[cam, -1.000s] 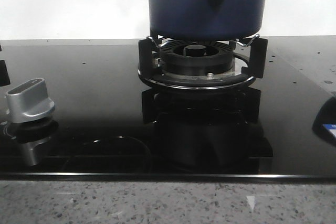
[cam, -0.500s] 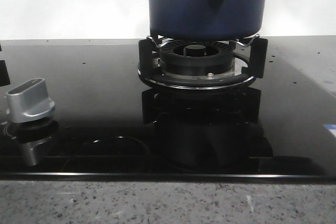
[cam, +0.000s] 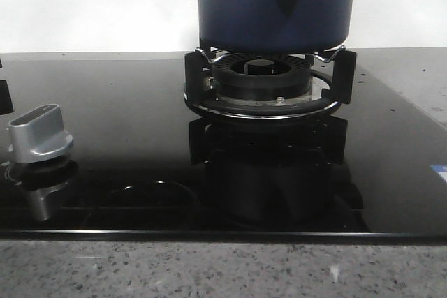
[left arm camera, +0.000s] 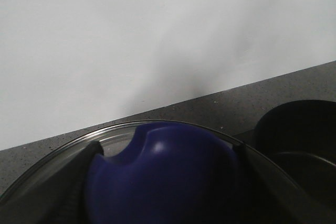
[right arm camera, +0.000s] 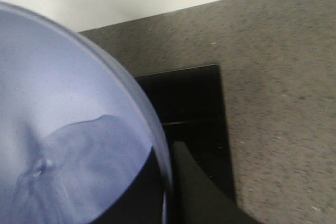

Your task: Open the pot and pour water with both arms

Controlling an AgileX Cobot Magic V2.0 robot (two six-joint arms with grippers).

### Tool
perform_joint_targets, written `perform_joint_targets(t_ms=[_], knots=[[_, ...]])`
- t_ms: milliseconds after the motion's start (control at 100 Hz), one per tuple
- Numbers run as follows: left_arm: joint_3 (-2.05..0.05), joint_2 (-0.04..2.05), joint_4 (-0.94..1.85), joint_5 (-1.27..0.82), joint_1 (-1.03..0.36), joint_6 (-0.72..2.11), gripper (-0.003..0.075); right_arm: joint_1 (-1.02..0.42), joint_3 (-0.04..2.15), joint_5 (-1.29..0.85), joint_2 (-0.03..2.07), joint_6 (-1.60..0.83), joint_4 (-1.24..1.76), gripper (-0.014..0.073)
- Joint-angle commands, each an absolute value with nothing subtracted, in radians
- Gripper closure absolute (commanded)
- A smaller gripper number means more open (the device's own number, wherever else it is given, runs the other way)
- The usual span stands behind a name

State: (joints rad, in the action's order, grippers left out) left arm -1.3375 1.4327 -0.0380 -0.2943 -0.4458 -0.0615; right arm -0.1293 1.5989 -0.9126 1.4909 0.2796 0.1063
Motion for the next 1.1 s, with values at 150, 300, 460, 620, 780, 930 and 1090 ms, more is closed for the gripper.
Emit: perform_joint_targets(t_ms=[150, 300, 460, 620, 780, 930, 1090], knots=[[-1.372, 1.389, -0.04, -0.185, -0.442, -0.062, 0.0373, -0.187, 1.693, -0.755, 1.529, 0.273, 0.118, 0.0668], [-1.372, 1.389, -0.04, -0.185, -0.442, -0.062, 0.0373, -0.208, 1.693, -0.669, 1.564, 0.245, 0.102, 0.0668], [-1.372, 1.389, -0.04, -0.185, -0.442, -0.062, 0.0373, -0.228, 1.693, -0.558, 1.582, 0.195, 0.018, 0.0668], [-1.372, 1.389, -0.04, -0.185, -0.442, -0.062, 0.0373, -0.243, 1.693, -0.466, 1.587, 0.181, -0.102, 0.0668], [-1.372, 1.389, -0.04, -0.185, -0.442, -0.061, 0.0373, -0.245, 1.693, -0.399, 1.591, 0.18, -0.172, 0.0662], [-1.372, 1.389, -0.04, -0.185, -0.442, -0.061, 0.0373, -0.245, 1.693, -0.35, 1.591, 0.18, -0.231, 0.0656], [-1.372, 1.389, -0.04, -0.185, -0.442, -0.061, 0.0373, -0.254, 1.693, -0.316, 1.591, 0.18, -0.296, 0.0656]])
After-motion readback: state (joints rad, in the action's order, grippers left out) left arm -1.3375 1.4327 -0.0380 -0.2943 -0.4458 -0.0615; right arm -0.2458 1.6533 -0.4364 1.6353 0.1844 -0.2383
